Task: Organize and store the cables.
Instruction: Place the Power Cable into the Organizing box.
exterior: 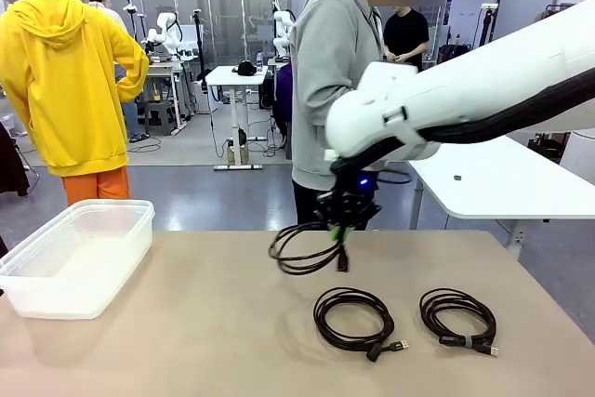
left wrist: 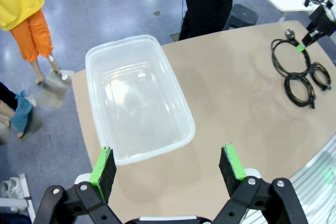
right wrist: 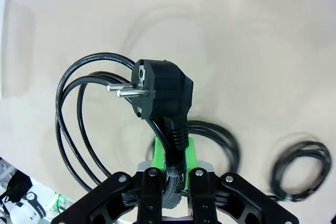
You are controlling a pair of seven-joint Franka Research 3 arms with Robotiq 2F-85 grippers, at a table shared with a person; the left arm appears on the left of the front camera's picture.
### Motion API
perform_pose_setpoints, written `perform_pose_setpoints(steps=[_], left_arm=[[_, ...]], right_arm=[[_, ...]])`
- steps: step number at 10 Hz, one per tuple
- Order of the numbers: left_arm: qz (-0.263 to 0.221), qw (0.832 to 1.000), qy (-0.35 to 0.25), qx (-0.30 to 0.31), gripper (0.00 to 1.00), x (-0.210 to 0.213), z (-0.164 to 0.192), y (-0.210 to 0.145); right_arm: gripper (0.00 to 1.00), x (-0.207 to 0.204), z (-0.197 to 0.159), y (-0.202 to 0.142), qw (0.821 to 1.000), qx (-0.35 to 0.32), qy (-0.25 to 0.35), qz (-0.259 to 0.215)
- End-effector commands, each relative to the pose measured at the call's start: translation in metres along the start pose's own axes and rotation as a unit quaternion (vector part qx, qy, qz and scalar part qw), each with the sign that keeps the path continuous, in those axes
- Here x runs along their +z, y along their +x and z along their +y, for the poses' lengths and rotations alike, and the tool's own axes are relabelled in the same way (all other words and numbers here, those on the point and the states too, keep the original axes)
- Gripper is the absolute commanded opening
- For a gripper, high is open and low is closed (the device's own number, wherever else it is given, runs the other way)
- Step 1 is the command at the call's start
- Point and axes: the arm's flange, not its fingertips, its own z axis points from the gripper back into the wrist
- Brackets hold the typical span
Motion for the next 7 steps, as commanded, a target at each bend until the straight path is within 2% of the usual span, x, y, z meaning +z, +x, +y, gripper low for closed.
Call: perform_pose_setpoints(steps=[1,2,4,7], left_arm=[[-0.002,1.0,-0.002,-0.001,1.0,0.0,-0.001,0.001],[-0.002,1.0,-0.002,-0.001,1.0,0.0,-0.001,0.001],[-0.002,1.0,-0.002,-0.001,1.0,0.0,-0.001,0.001],[-0.002,1.0,-0.002,-0.001,1.0,0.0,-0.001,0.001]], right_arm=[[0.17,-0.027,0.034,0.015,0.999,-0.023,0.019,-0.018],[0.17,-0.043,0.055,0.017,0.999,-0.026,0.019,-0.022],[0.17,-0.082,0.082,0.018,0.999,-0.023,0.024,0.006],[0.17,-0.108,0.098,0.017,0.999,-0.028,0.027,0.024]])
